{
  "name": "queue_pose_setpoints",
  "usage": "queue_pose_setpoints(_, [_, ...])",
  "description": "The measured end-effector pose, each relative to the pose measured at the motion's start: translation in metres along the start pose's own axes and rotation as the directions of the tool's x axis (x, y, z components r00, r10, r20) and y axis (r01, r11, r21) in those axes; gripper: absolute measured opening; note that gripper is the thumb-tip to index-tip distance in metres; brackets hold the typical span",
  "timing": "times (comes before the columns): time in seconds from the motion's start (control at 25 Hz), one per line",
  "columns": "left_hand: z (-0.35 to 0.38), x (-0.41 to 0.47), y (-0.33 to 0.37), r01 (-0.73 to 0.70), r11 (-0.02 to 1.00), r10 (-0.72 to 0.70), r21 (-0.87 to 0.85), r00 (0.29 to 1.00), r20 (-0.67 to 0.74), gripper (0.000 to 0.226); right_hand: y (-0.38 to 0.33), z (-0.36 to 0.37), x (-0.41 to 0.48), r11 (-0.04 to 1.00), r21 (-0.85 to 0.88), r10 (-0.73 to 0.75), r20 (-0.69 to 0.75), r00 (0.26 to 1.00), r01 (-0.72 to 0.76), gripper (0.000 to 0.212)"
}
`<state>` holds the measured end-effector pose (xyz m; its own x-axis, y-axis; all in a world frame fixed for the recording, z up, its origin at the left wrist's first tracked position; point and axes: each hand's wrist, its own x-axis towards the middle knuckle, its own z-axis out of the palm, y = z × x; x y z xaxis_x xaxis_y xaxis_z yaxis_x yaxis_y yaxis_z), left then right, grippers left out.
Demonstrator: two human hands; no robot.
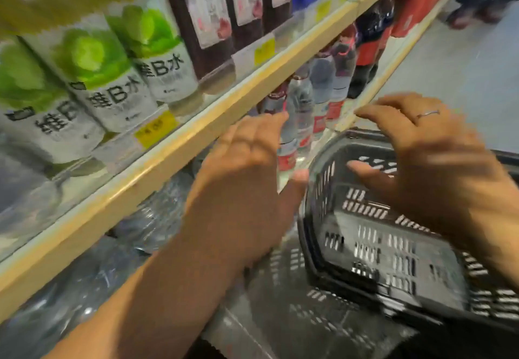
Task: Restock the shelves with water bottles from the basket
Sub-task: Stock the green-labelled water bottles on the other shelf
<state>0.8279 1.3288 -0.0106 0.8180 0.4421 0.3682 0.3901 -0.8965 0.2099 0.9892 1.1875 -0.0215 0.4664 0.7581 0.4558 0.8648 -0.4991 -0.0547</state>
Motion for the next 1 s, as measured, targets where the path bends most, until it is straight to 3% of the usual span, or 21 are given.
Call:
queue_pose_setpoints(0.16, [0.073,0.065,0.028,-0.092,0.99,0.097,-0.103,0.994,0.046,0.062,0.076,0.042,0.002,0.983,0.032,0.179,0.023,0.984,-0.18,0.059])
queue_pose_setpoints(0.4, [0.092,0.129,0.078,-0.033,0.954,0.098,-0.299,0.974,0.206,0.061,0.135,0.024,-0.015,0.9,0.085,0.412,0.155,0.898,-0.427,0.061])
queue_pose_setpoints(0.64, [-0.008,0.169,0.165,-0.129,0.927,0.256,-0.352,0.904,0.343,0.06,0.143,-0.123,-0.02,0.749,0.101,0.622,0.234,0.747,-0.655,0.066])
queue_pose_setpoints(0.8, [-0.123,0.198,0.236,-0.147,0.912,0.339,-0.383,0.797,0.5,0.068,0.136,-0.264,-0.018,0.584,0.096,0.771,0.244,0.588,-0.806,0.066])
queue_pose_setpoints(1.0, [-0.239,0.222,0.319,-0.341,0.823,0.555,-0.455,0.656,0.513,0.073,0.135,-0.41,-0.023,0.465,0.02,0.856,0.245,0.456,-0.885,0.071])
